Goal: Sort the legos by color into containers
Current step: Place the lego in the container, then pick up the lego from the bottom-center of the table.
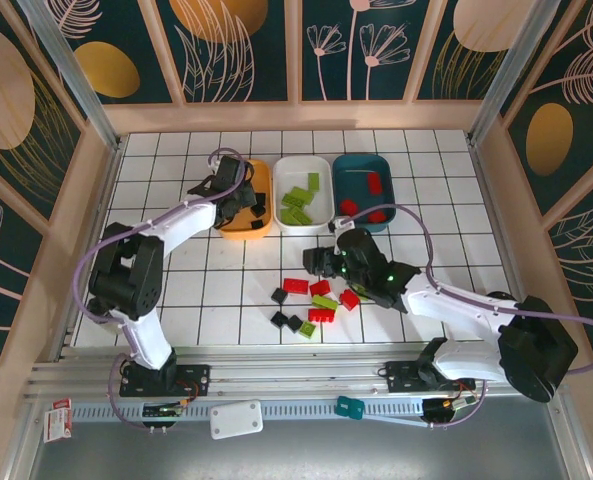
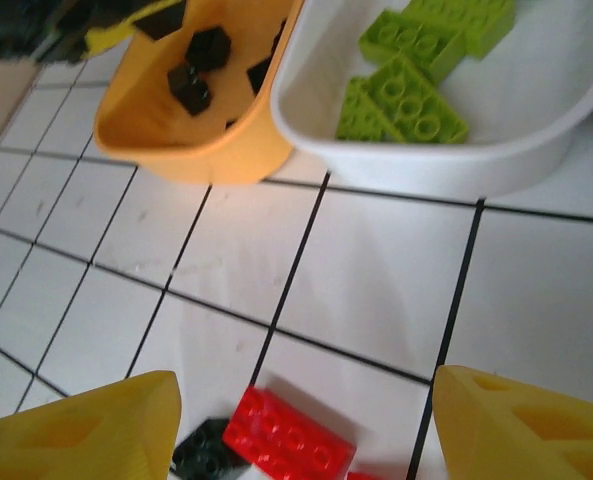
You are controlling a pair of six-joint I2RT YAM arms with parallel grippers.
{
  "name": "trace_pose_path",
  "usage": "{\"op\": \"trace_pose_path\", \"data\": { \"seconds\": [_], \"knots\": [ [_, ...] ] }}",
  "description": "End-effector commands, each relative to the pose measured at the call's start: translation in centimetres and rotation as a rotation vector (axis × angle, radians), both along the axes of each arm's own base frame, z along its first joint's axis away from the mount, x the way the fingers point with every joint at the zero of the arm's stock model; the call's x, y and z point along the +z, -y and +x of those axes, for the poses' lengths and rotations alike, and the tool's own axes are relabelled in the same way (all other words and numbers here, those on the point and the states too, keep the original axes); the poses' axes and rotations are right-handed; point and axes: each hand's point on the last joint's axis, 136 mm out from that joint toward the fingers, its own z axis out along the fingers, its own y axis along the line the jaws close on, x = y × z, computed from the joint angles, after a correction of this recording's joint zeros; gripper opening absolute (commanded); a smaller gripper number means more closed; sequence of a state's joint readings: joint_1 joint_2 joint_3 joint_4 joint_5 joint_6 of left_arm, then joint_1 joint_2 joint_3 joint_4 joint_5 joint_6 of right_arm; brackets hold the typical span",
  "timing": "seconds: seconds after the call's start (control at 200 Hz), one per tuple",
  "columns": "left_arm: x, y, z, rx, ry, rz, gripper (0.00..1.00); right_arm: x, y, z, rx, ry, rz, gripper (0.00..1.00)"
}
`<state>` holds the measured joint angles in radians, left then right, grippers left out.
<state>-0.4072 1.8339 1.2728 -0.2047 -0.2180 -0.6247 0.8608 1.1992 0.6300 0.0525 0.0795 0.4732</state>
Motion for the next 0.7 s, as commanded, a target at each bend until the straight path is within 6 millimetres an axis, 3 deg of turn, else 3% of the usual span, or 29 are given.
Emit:
{"op": "trace_pose_path", "data": {
  "seconds": [0.0, 0.09, 0.195, 0.235, 0.345, 0.511, 0.531, 0.696],
  "knots": [
    [1.2, 0.5, 0.8, -0.033, -0.016, -0.017, 0.55, -1.4, 0.6, -1.5, 0.020, -0.018, -0.078, 0.68],
    [3.4, 1.1, 0.7, -0.052, 0.025, -0.062, 0.72, -2.6, 0.9, -2.2, 0.016, -0.045, -0.119, 0.68],
    [6.0, 1.9, -0.4, -0.088, 0.076, -0.135, 0.84, -3.8, 1.1, -3.2, 0.018, -0.071, -0.167, 0.68],
    [8.1, 2.2, -1.3, -0.106, 0.120, -0.168, 0.88, -4.5, 1.2, -3.5, 0.016, -0.088, -0.190, 0.68],
    [9.5, 3.6, -4.4, -0.160, 0.157, -0.198, 0.99, -6.4, 1.8, -4.1, -0.005, -0.130, -0.248, 0.68],
    [8.8, 5.3, -9.7, -0.226, 0.167, -0.244, 0.98, -7.5, 1.0, -3.8, -0.014, -0.140, -0.243, 0.68],
    [7.4, 5.2, -10.6, -0.228, 0.142, -0.238, 0.98, -7.6, 0.9, -3.7, -0.017, -0.139, -0.243, 0.68],
    [5.7, 3.8, -13.7, -0.219, 0.117, -0.257, 0.98, -8.6, 0.9, -2.9, -0.040, -0.145, -0.315, 0.69]
  ]
}}
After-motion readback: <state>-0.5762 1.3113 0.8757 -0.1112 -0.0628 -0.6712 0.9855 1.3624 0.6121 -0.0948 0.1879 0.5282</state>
